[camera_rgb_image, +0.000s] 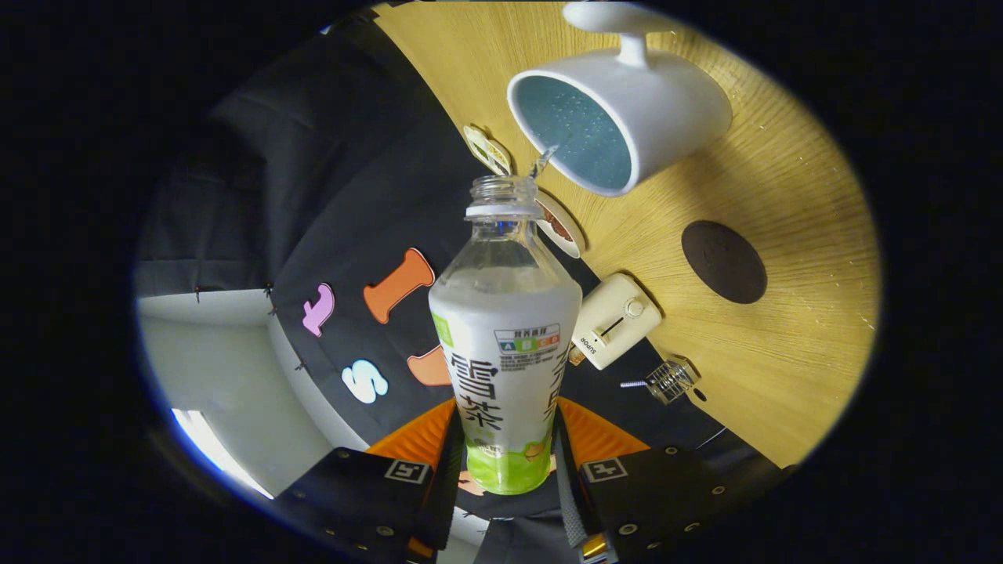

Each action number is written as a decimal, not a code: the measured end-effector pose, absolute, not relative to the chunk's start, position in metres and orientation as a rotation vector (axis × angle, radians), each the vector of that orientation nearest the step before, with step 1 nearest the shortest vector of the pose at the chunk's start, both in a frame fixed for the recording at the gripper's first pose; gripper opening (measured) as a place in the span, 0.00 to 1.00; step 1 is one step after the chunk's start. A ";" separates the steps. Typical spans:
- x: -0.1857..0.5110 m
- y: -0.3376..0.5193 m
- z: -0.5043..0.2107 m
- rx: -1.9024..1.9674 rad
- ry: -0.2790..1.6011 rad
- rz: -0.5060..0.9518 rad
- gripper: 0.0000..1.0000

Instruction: Take the bottle from table, then pour the juice into the cup, finally place the bottle on the coaster

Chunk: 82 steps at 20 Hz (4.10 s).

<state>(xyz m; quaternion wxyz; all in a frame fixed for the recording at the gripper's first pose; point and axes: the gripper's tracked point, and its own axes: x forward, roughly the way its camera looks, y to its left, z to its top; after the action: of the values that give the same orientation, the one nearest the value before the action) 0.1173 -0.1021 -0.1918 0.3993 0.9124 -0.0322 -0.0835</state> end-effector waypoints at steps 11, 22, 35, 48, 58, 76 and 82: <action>0.122 -0.106 -0.187 2.378 -0.138 -0.195 0.56; 0.121 -0.090 -0.221 2.219 -0.014 -0.253 0.56; 0.113 -0.090 -0.273 1.169 0.247 -0.246 0.56; 0.151 -0.088 -0.306 0.449 0.346 -0.179 0.56; 0.160 -0.074 -0.331 0.060 0.462 -0.124 0.57; 0.119 -0.061 -0.231 0.152 0.316 -0.155 0.91; 0.090 -0.040 -0.135 0.144 0.173 -0.107 0.91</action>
<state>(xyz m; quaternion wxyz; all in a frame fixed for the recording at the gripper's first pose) 0.0895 -0.0402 -0.1346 0.9923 0.0719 0.0860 -0.0535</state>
